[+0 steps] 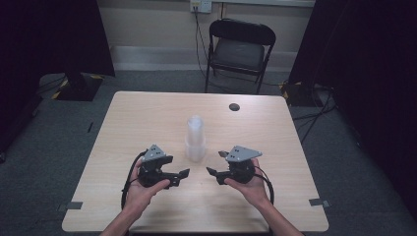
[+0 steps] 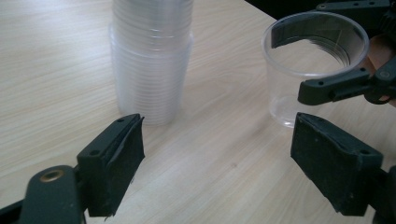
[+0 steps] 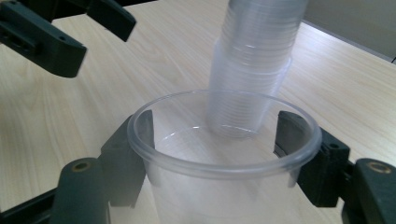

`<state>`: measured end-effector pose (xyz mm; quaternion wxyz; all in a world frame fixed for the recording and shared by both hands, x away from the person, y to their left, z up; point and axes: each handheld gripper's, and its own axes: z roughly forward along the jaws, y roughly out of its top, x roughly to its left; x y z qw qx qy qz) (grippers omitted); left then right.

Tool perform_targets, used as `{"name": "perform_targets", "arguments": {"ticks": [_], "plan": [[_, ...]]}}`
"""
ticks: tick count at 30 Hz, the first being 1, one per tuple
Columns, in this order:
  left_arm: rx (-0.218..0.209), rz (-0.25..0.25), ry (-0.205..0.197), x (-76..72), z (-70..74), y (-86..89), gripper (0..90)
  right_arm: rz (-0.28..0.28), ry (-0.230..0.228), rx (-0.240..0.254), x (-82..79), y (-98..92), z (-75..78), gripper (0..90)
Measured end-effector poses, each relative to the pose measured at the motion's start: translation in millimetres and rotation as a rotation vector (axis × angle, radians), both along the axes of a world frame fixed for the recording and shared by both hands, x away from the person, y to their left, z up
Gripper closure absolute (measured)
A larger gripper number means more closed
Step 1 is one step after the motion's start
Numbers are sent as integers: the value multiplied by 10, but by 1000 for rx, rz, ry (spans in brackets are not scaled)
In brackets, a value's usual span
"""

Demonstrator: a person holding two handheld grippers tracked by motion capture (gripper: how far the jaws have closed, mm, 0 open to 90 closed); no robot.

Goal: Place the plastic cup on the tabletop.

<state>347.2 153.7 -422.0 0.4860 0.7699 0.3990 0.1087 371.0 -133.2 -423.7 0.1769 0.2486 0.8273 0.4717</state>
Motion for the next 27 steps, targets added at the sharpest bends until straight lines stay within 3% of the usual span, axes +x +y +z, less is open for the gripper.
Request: {"name": "perform_targets", "arguments": {"ticks": [5,8,16,21,27], "plan": [[22,34,-55,-52,-19,79,161,-44,17,33,86,-81,9,287],[32,36,-67,-88,-37,131,161,-67,24,48,135,-124,8,287],[80,80,-84,-198,-165,293,161,-161,30,63,311,-283,-23,287],[63,92,-67,-221,-214,360,160,-201,42,71,406,-355,-26,287],[69,93,-76,-244,-199,474,158,-232,51,69,504,-446,-1,288]]}}
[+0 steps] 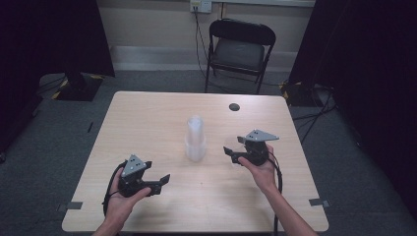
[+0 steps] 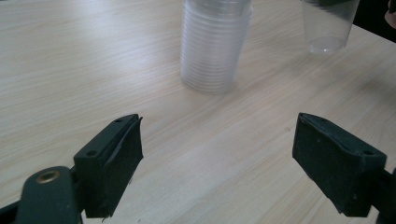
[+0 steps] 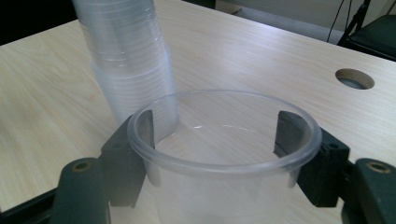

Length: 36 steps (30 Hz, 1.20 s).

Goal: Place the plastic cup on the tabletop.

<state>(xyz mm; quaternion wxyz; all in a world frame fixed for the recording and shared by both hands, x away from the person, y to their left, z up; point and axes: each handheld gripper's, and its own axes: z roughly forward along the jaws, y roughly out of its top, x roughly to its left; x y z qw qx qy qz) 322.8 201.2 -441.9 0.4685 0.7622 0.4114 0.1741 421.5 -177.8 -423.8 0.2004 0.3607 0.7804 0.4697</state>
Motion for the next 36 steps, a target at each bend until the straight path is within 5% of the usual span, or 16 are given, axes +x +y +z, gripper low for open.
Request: {"name": "perform_targets", "arguments": {"ticks": [10,36], "plan": [[10,12,-7,10,-62,30,158,-44,15,-18,186,-21,8,288],[20,39,-4,-18,-137,100,162,-108,27,1,717,213,-297,286]]}}
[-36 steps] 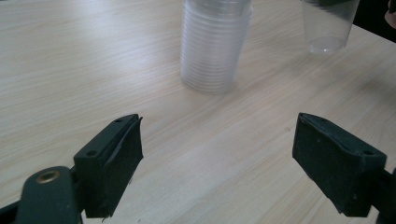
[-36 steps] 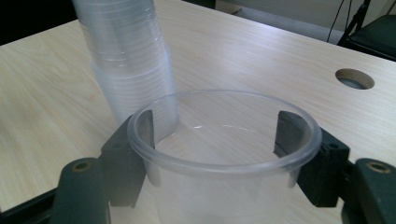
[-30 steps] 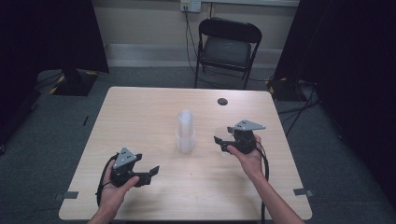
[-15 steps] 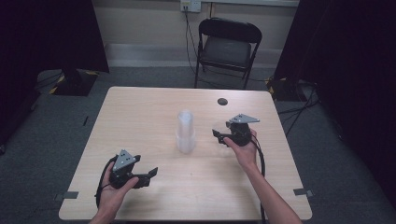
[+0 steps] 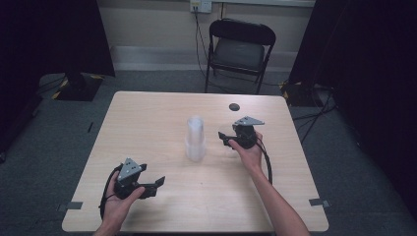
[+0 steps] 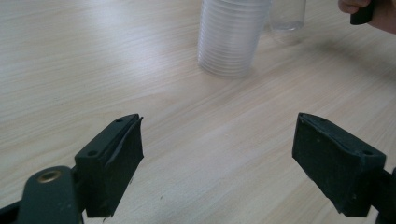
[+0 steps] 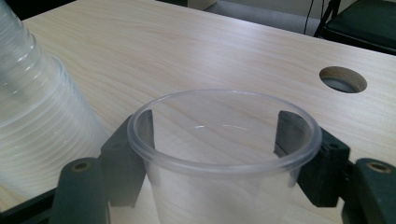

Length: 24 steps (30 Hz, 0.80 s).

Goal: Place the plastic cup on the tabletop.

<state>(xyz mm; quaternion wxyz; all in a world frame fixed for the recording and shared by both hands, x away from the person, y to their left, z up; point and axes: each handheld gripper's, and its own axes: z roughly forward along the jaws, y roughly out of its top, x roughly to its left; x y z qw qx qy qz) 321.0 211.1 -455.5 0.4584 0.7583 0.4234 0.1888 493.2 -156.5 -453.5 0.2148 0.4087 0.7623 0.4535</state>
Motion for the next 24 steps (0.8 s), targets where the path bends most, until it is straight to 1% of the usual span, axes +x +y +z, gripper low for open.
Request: {"name": "perform_targets", "arguments": {"ticks": [3,5,9,13,14,24], "plan": [[0,9,2,7,-6,15,163,-7,4,7,15,0,-32,286],[-1,12,3,12,-8,22,163,-9,-5,7,17,-6,-46,286],[0,28,9,31,-11,24,170,-9,1,14,-4,-31,-71,285],[-2,31,6,36,-10,30,170,-15,-5,13,-31,-61,-96,287],[-7,34,9,37,-11,27,170,-13,-1,14,-32,-69,-99,286],[-3,26,12,56,-15,12,171,-15,3,11,3,-67,-47,277]]}}
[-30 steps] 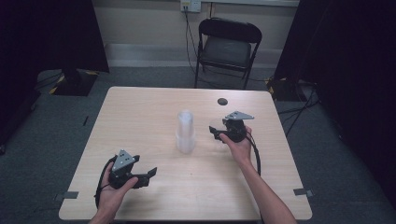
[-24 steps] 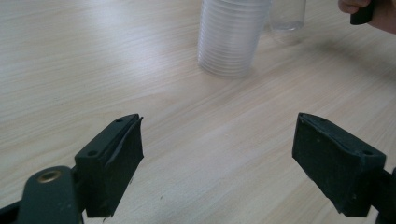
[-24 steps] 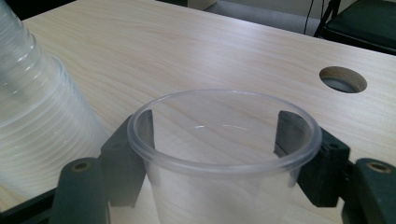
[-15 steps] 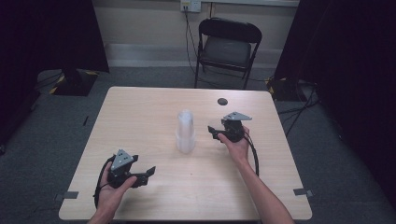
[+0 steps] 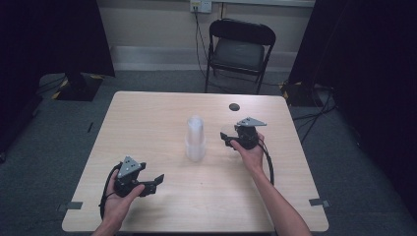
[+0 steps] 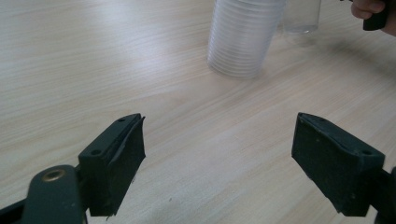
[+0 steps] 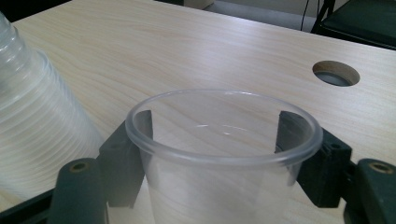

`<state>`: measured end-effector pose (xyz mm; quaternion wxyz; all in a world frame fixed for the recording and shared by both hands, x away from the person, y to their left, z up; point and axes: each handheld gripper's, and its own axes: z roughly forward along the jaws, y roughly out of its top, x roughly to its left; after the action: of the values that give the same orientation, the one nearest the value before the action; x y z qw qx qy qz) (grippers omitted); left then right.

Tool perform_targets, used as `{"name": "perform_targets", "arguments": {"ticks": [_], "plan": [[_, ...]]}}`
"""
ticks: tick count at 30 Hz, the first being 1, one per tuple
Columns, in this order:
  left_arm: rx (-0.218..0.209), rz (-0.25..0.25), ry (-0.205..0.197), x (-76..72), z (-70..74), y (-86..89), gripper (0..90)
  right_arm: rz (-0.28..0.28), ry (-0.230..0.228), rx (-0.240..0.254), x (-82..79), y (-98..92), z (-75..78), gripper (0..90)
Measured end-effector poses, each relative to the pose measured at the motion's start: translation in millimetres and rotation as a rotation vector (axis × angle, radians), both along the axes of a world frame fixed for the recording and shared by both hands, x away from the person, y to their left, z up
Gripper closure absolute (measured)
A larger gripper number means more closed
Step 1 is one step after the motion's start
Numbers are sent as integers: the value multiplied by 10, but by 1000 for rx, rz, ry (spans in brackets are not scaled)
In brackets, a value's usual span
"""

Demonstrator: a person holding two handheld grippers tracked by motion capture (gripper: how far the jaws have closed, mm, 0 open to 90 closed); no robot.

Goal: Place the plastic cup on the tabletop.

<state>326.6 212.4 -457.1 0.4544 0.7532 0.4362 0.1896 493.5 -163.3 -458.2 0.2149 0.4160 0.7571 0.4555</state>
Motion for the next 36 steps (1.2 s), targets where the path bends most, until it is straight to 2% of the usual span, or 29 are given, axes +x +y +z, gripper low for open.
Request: {"name": "perform_targets", "arguments": {"ticks": [15,20,28,31,36], "plan": [[-3,3,-2,13,3,-6,172,4,15,-10,-50,-52,-41,277],[-2,5,-1,17,5,4,174,9,32,-14,-88,-72,-74,271],[-6,12,2,20,-1,11,174,22,62,-1,-115,-84,-117,193],[-9,11,10,29,-7,23,174,28,71,-10,-121,-85,-125,159],[-20,20,28,49,-19,63,175,35,85,1,-147,-101,-121,152]]}}
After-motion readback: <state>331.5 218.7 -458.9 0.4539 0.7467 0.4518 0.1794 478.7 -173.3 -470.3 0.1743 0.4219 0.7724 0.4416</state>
